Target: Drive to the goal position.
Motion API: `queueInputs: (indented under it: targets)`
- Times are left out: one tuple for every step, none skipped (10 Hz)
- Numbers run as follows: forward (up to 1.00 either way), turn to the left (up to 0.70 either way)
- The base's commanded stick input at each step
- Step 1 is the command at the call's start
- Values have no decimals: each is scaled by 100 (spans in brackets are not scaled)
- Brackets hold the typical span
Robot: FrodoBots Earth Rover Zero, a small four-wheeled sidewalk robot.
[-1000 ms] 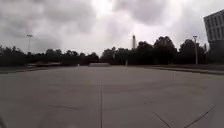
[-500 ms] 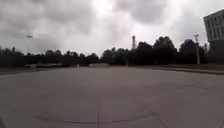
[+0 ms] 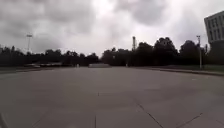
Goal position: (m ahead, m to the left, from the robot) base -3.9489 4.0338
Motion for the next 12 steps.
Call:
queueInputs:
  targets:
    - [70,0]
    - [70,0]
    - [70,0]
    - [70,0]
    - [70,0]
    - [70,0]
    - [70,0]
    - [70,0]
    - [70,0]
    - [70,0]
    - [70,0]
    - [70,0]
